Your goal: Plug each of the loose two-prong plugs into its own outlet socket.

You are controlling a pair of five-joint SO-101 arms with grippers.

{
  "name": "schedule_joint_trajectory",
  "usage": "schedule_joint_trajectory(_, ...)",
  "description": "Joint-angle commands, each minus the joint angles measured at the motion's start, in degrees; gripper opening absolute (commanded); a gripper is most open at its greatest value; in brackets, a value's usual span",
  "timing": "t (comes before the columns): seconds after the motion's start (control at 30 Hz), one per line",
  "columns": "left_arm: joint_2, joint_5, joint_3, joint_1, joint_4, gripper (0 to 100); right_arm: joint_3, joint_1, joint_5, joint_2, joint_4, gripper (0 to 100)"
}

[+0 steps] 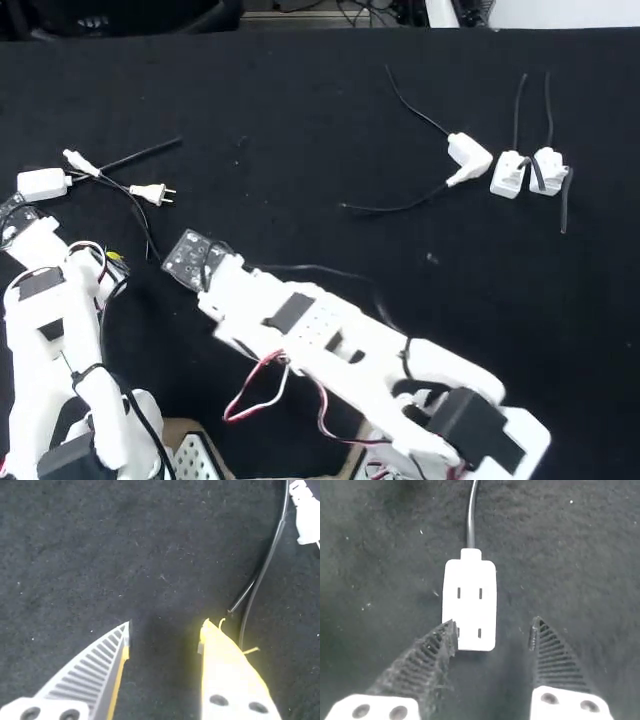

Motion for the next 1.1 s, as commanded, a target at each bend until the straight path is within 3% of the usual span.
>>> schedule_joint_trajectory(0.0, -1.58, 0.53, -1.98, -0.66, -0.53, 23, -4.18, -1.58, 0.44, 1.19, 0.18, 22.9)
schedule_joint_trajectory(0.4, -1.58, 0.53, -1.98, -0.66, -0.62, 23, -7.25, -5.89, 0.26, -2.68, 6.68, 22.7)
schedule_joint_trajectory(0.73, -1.58, 0.53, -1.98, -0.92, -0.44, 23, -13.76, -2.99, 0.44, 6.46, 9.85, 22.7)
schedule_joint_trajectory(1.07, -1.58, 0.35, -1.98, -0.92, -0.35, 23, -18.33, 5.01, 11.16, 11.12, 15.3, 18.5)
